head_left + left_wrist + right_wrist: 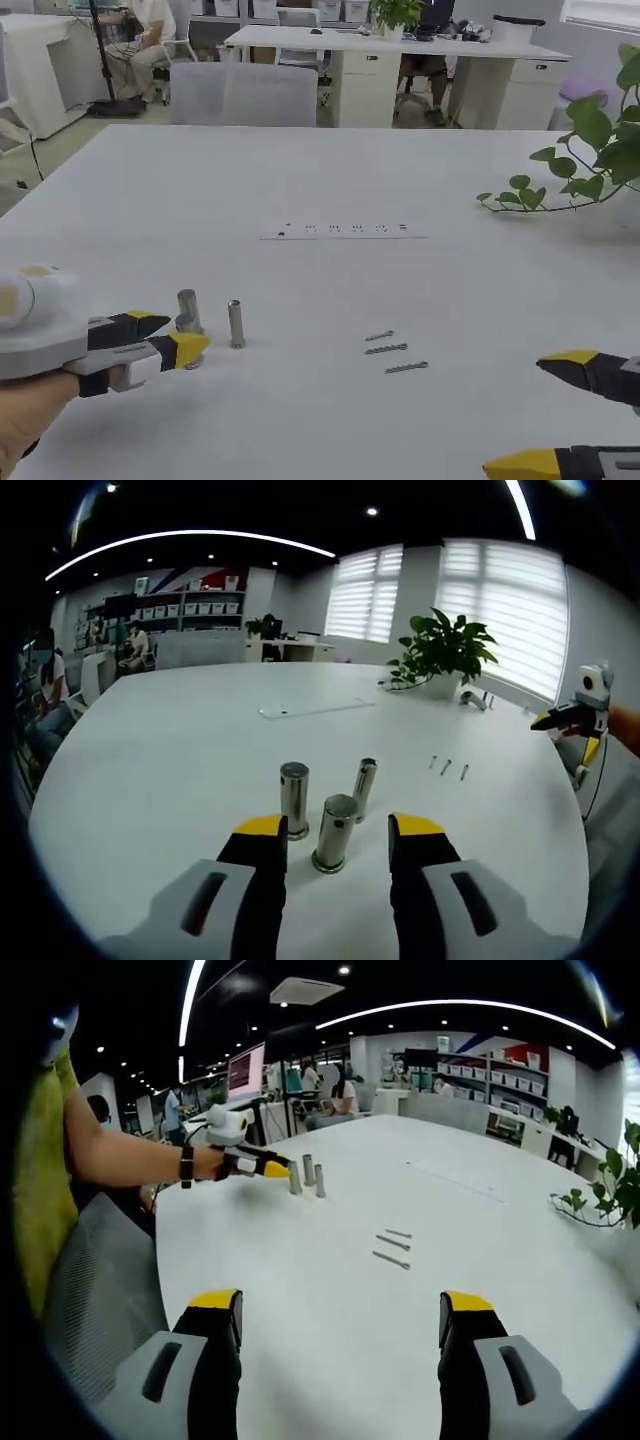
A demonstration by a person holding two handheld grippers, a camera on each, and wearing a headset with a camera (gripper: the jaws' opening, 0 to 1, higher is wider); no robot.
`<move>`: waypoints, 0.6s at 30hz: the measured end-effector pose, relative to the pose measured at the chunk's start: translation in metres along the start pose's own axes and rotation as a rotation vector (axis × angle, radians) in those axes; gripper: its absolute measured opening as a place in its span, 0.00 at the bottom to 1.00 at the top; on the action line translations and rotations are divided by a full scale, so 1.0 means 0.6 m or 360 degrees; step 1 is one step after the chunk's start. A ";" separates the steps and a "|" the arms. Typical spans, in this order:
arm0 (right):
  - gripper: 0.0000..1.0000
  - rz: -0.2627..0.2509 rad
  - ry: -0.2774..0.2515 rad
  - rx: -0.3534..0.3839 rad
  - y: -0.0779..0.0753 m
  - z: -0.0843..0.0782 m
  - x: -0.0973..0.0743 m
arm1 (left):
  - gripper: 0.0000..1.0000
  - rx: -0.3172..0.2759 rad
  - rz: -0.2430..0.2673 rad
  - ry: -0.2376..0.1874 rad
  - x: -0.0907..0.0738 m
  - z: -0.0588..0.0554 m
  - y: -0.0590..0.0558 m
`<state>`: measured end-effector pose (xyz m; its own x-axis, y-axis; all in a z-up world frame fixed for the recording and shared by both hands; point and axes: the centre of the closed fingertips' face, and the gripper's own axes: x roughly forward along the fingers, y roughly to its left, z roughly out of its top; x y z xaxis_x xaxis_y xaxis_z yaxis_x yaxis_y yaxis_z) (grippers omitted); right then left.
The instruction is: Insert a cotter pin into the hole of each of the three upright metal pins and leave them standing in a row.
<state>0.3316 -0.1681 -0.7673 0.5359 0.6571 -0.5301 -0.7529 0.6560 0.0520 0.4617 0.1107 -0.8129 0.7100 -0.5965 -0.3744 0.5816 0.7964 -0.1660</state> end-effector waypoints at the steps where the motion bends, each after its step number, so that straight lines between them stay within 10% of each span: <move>1: 0.82 -0.0002 0.0003 0.0002 -0.001 -0.001 0.000 | 0.37 0.0000 -0.0005 -0.0003 0.002 -0.001 -0.001; 18: 0.81 -0.0001 0.0034 0.0012 -0.006 -0.008 0.005 | 0.21 0.0070 -0.0011 -0.0028 0.017 -0.003 -0.001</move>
<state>0.3341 -0.1705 -0.7731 0.5282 0.6486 -0.5480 -0.7497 0.6593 0.0577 0.4680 0.1045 -0.8180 0.7127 -0.6037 -0.3571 0.6029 0.7875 -0.1281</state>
